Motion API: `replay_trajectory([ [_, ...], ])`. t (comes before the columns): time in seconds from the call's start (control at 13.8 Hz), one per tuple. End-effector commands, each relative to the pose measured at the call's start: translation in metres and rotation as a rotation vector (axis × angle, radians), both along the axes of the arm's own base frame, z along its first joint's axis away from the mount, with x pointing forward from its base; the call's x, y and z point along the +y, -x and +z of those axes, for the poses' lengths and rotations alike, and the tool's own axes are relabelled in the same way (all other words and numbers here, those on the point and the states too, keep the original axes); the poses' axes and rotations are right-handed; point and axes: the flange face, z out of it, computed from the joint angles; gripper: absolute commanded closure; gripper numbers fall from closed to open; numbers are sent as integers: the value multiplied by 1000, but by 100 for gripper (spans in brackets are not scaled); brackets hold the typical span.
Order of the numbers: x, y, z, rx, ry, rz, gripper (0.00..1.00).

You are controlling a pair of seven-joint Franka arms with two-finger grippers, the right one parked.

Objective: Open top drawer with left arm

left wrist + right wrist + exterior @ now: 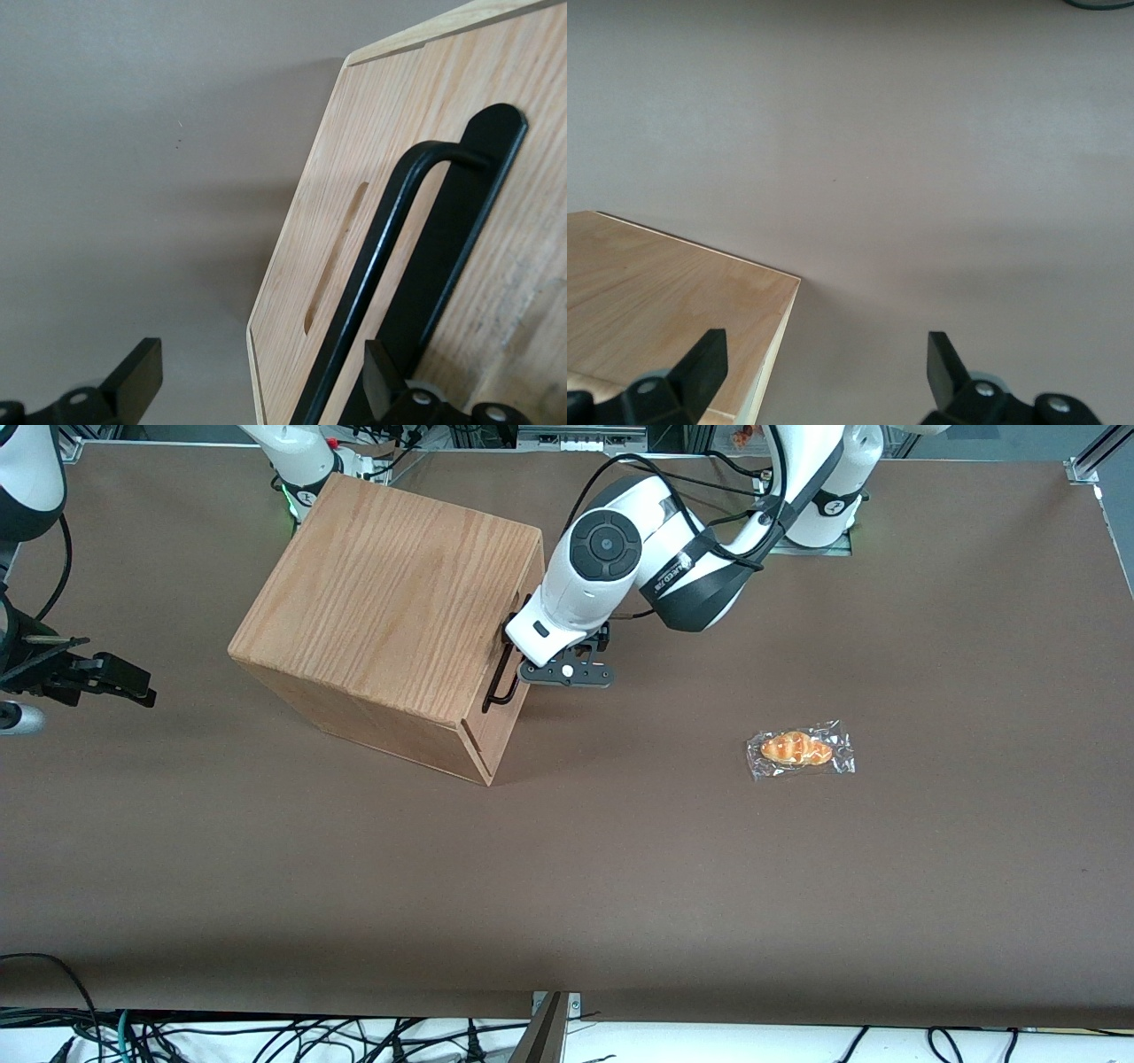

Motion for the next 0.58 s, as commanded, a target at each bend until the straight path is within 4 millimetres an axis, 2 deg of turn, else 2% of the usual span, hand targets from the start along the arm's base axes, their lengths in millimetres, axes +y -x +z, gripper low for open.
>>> replay_trajectory([
  [0.0, -7, -4, 2, -17, 21, 3, 0],
  [0.51, -4, -9, -10, -10, 9, 3, 0],
])
